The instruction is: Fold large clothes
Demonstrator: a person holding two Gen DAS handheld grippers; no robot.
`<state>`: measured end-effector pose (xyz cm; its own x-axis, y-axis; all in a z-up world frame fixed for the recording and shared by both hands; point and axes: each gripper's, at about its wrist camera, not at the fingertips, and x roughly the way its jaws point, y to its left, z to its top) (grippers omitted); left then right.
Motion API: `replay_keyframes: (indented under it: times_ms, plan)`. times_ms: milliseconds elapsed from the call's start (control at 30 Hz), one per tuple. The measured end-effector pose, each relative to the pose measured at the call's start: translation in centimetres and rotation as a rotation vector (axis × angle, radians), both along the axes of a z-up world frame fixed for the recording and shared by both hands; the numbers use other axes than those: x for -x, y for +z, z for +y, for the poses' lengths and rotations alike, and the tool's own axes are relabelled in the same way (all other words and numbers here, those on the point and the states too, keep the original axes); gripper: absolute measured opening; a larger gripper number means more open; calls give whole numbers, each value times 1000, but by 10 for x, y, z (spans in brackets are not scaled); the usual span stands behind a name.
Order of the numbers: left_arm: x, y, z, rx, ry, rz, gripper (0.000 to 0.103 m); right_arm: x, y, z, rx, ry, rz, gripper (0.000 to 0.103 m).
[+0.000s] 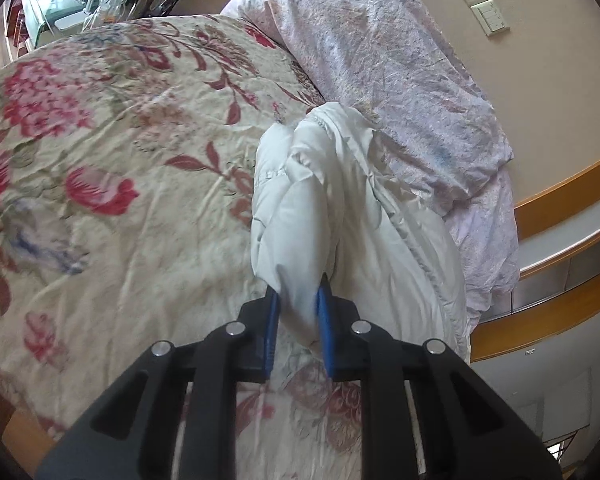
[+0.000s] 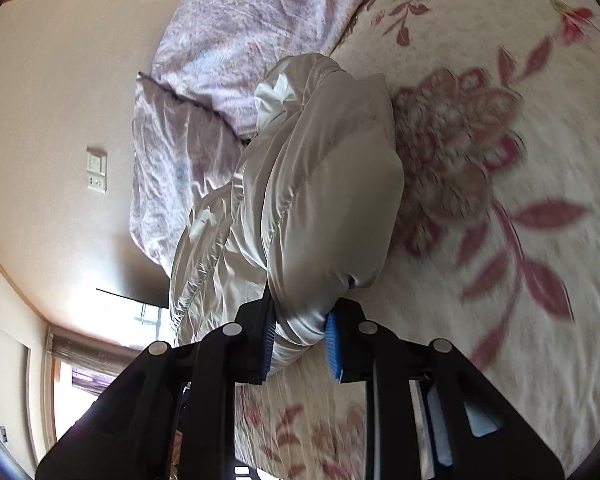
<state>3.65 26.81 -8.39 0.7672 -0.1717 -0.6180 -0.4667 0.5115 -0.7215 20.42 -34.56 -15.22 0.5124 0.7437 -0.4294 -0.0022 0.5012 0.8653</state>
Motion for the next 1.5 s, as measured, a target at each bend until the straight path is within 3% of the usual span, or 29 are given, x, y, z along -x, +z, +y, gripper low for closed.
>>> replay_keyframes:
  times_ms: [100,200,267,333,433,667,800,967,1233,1367,1500]
  plan:
    - [27,6,-3,-17,9,-7,13,20,1,0,64,13,-4,23]
    - [41,14,-7,-80,7,-8,12,32,9,2,196,10,-15,36]
    - [46,16,-9,-100,1,-9,26,41,26,3,347,-42,-63,54]
    - [50,18,-10,-112,2,-13,52,51,41,4,467,-108,-126,67]
    - [46,19,-11,-121,-11,-8,61,65,69,8,634,-220,-243,69]
    - [19,11,-17,-96,-74,4,71,40,98,83,666,-60,-374,69]
    - [4,10,-17,-93,-85,9,74,30,102,143,703,38,-428,69]
    - [-8,10,-17,-93,-86,11,77,14,99,199,761,81,-457,69]
    - [-19,5,-16,-84,-93,11,81,6,73,219,823,87,-417,69]
    - [-25,-1,-14,-64,-92,12,82,-1,51,239,947,133,-406,71]
    - [-33,-8,-11,-32,-91,8,82,-9,40,244,964,162,-383,71]
